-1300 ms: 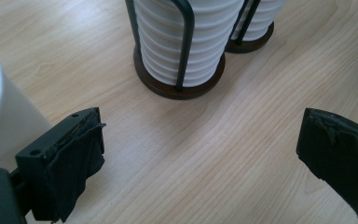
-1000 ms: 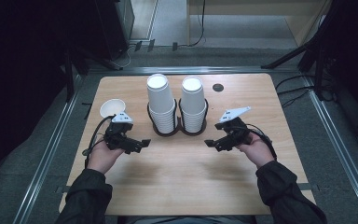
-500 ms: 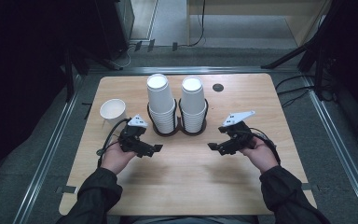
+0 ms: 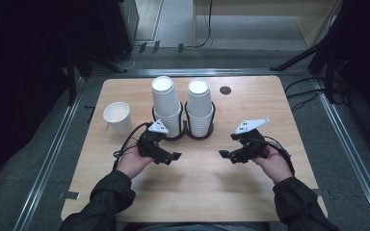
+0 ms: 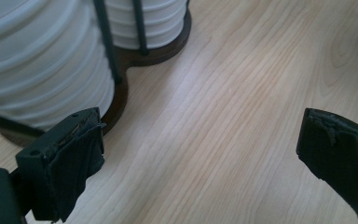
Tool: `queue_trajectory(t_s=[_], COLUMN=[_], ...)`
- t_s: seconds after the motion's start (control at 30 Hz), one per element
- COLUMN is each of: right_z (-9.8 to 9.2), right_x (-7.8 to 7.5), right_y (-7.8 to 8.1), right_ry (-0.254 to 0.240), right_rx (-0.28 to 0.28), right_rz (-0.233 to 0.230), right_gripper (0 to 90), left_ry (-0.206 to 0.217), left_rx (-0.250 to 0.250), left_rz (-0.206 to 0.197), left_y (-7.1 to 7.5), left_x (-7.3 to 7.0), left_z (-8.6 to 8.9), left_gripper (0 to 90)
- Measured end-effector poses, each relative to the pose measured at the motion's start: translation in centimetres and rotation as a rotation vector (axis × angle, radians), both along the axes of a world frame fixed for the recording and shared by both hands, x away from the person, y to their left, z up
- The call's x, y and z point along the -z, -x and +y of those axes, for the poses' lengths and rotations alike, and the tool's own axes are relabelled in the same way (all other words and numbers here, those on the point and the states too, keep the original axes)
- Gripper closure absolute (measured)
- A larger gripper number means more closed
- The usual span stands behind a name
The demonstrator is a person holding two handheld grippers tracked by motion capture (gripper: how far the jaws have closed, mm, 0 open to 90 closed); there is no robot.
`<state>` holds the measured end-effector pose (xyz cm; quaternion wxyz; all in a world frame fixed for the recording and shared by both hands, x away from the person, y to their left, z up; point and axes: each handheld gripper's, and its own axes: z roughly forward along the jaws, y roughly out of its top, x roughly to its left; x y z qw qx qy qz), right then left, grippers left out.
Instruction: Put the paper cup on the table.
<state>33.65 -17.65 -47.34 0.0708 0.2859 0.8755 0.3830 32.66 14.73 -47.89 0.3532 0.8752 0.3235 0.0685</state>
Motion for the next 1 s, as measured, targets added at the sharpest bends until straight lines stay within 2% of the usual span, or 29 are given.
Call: queue_trajectory(t_s=[0.23,0.53,1.0], right_z=[0.2,0.7,1.2], right_x=[0.1,0.3,0.3], right_y=[0.3,0.3,0.5], right_ry=[0.005,0.009,0.018], right_rx=[-0.003,-0.018,-0.033], right_rz=[-0.002,0.0,0.003], right_gripper=[19.7,19.7,19.7], left_ry=[-0.003,0.015,0.007], left_rx=[0.028,0.046,0.075], left_rz=[0.005,-0.001,-0.004], left_y=[0.0,0.4,0.7], left_x=[0.1,-0.1,0.1], left_z=[-0.8,-1.5,-2.6], left_gripper=[1.1,1.1,1.1])
